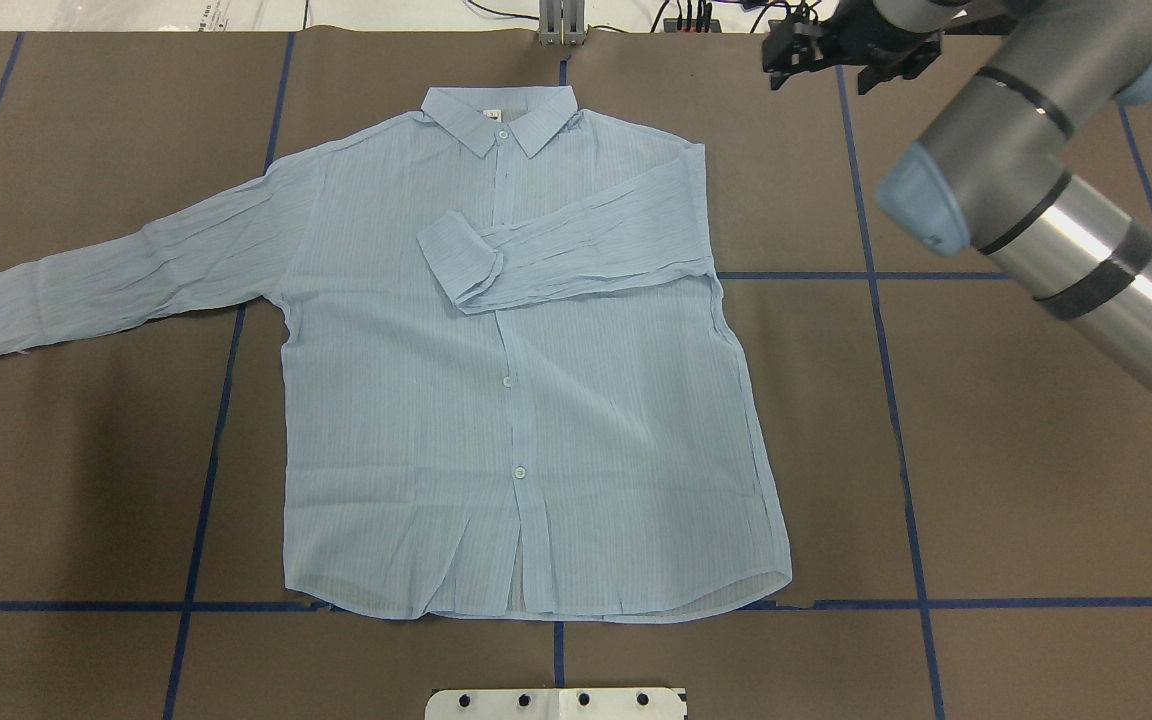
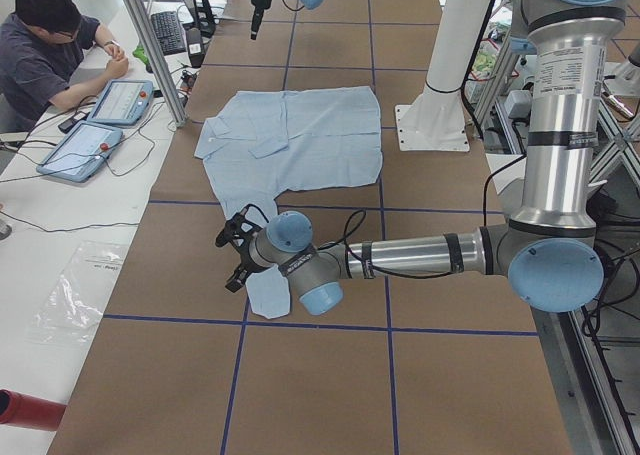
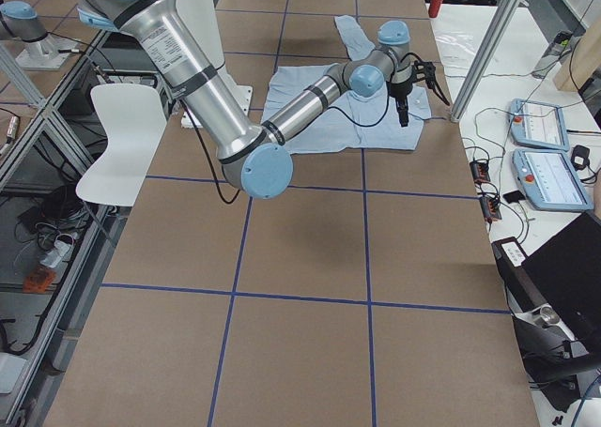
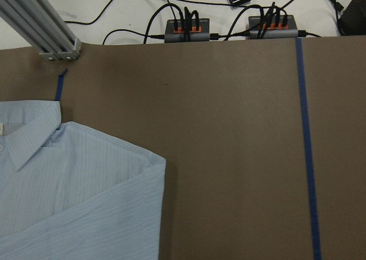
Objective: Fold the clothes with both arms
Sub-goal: 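Release the sleeve and withdraw the right gripper away from the shirt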
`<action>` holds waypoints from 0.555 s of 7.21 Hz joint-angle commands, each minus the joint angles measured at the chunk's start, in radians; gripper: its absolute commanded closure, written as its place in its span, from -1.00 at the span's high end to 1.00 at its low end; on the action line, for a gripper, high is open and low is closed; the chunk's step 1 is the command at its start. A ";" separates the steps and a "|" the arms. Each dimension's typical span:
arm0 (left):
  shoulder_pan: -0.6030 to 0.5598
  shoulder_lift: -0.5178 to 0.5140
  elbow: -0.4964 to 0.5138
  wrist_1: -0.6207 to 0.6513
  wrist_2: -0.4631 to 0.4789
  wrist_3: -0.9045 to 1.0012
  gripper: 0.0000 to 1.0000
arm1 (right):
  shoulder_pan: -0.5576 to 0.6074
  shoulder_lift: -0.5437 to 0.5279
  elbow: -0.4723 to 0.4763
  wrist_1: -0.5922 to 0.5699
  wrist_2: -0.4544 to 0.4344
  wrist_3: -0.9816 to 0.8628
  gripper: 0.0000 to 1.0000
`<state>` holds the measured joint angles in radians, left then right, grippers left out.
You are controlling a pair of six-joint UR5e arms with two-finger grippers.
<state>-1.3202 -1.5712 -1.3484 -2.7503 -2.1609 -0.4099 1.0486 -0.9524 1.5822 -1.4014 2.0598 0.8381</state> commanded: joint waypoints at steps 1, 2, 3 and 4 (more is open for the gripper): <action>0.064 0.004 0.154 -0.199 0.061 -0.128 0.70 | 0.088 -0.110 0.051 0.005 0.071 -0.135 1.00; 0.091 0.016 0.179 -0.247 0.062 -0.182 0.55 | 0.100 -0.141 0.064 0.010 0.088 -0.148 1.00; 0.117 0.028 0.204 -0.282 0.082 -0.191 0.54 | 0.102 -0.173 0.093 0.010 0.089 -0.165 1.00; 0.134 0.045 0.218 -0.313 0.085 -0.191 0.54 | 0.103 -0.187 0.108 0.010 0.088 -0.165 1.00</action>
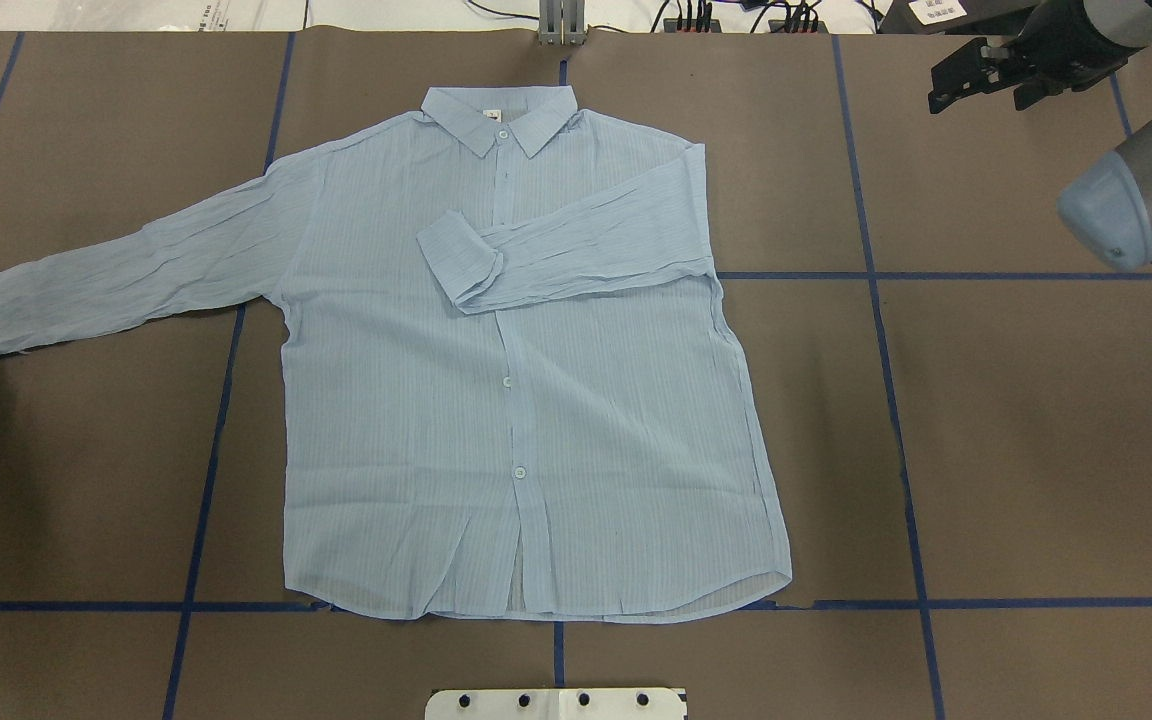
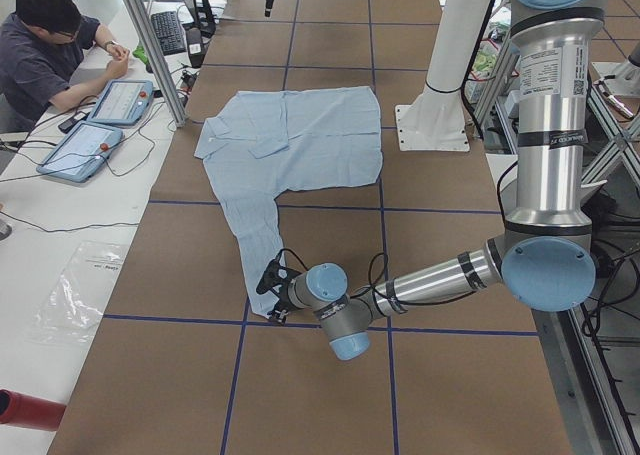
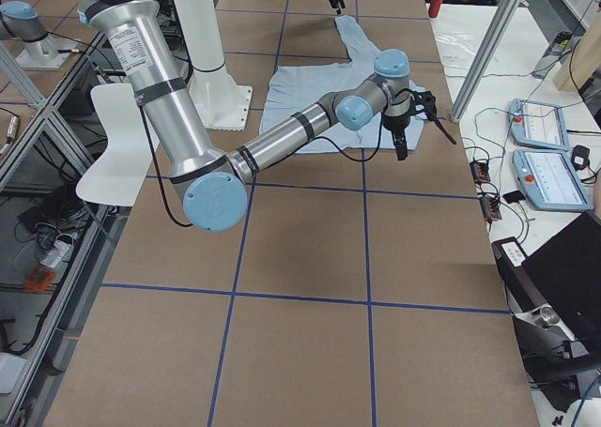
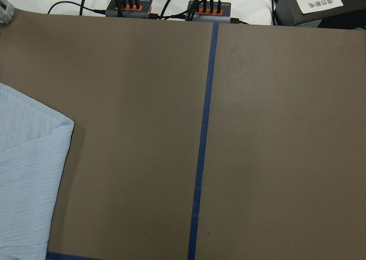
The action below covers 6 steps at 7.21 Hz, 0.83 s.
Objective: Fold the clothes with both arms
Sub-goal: 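Release the sleeve and withdraw the right gripper away from the shirt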
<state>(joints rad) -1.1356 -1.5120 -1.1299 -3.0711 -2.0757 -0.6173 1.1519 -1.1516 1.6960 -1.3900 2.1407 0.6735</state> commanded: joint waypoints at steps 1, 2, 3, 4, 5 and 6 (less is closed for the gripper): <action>0.040 0.003 0.001 -0.002 0.005 -0.006 0.57 | 0.000 -0.008 0.004 0.000 -0.005 0.000 1.00; 0.048 0.003 0.010 -0.002 0.005 -0.004 0.57 | 0.000 -0.011 0.005 0.000 -0.007 0.000 1.00; 0.048 0.001 0.015 -0.002 0.005 -0.001 0.57 | 0.000 -0.011 0.005 0.000 -0.007 0.000 1.00; 0.051 0.001 0.016 -0.002 0.005 0.001 0.57 | 0.000 -0.013 0.005 0.000 -0.008 0.001 1.00; 0.057 0.001 0.021 -0.002 0.005 0.001 0.57 | -0.001 -0.013 0.005 0.000 -0.010 0.000 1.00; 0.057 0.001 0.022 -0.002 0.006 0.002 0.54 | 0.000 -0.013 0.005 0.000 -0.010 0.001 1.00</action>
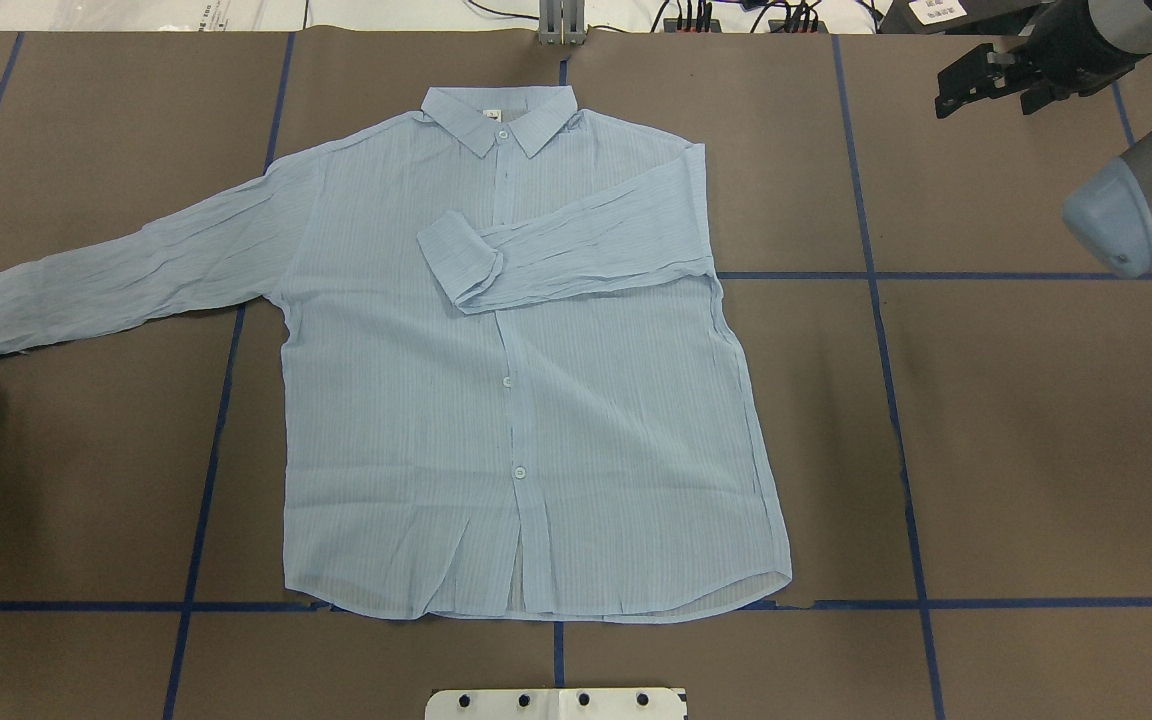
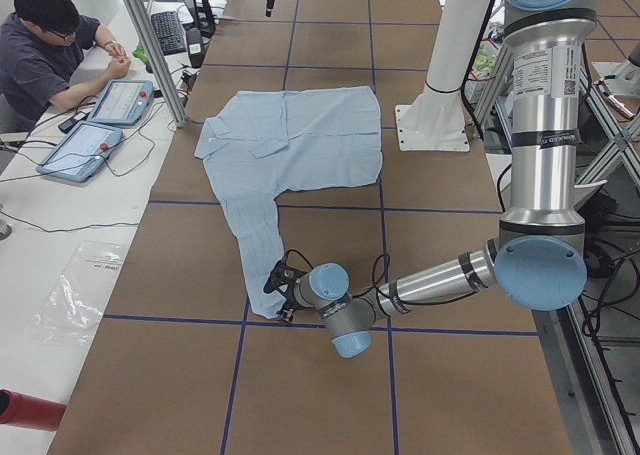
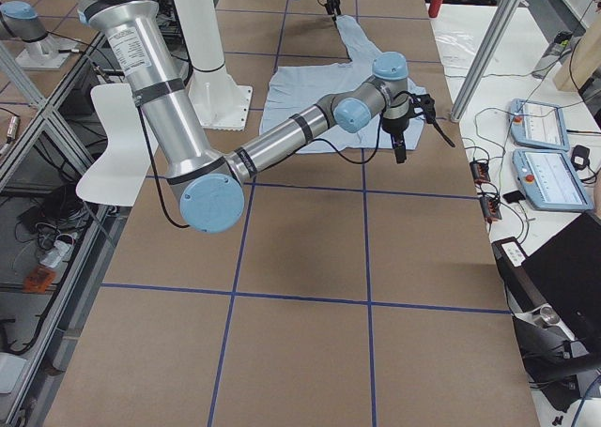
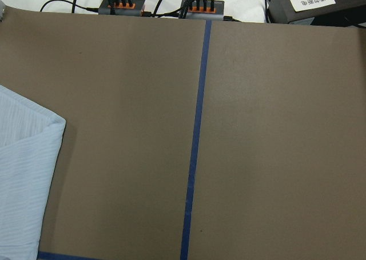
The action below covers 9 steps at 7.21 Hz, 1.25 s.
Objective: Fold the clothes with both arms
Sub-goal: 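Grasp the cuff of the sleeve nearest the left gripper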
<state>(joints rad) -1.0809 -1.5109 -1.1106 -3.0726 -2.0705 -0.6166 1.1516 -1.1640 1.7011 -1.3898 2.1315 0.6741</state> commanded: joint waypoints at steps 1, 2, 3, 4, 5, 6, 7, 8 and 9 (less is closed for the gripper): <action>0.002 0.001 0.005 0.000 0.001 0.001 0.41 | -0.001 0.000 0.000 0.000 -0.001 0.001 1.00; 0.002 0.000 0.011 0.000 0.001 0.001 0.37 | -0.001 0.000 -0.001 0.000 -0.002 0.001 1.00; 0.002 0.000 0.012 0.000 0.001 0.003 0.37 | -0.001 -0.002 -0.001 0.000 -0.002 0.001 1.00; 0.002 0.000 0.015 -0.002 0.001 0.003 0.29 | -0.001 -0.002 -0.001 0.000 -0.002 0.001 1.00; 0.002 0.001 0.017 -0.006 0.001 0.001 0.04 | -0.001 -0.002 -0.001 0.000 -0.002 0.002 1.00; 0.002 0.001 0.023 -0.015 0.001 -0.002 -0.54 | -0.001 0.000 0.000 0.000 -0.002 0.004 1.00; 0.002 0.001 0.023 -0.021 0.001 0.001 -1.00 | -0.001 0.000 0.000 0.000 -0.001 0.004 1.00; 0.002 0.001 0.021 -0.038 0.001 0.003 -1.00 | -0.001 0.000 0.000 0.000 -0.001 0.004 1.00; 0.002 0.001 0.018 -0.054 0.000 0.003 -1.00 | -0.001 0.000 0.000 0.000 -0.001 0.005 1.00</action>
<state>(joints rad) -1.0784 -1.5095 -1.0898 -3.1085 -2.0697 -0.6143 1.1505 -1.1644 1.7010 -1.3898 2.1305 0.6784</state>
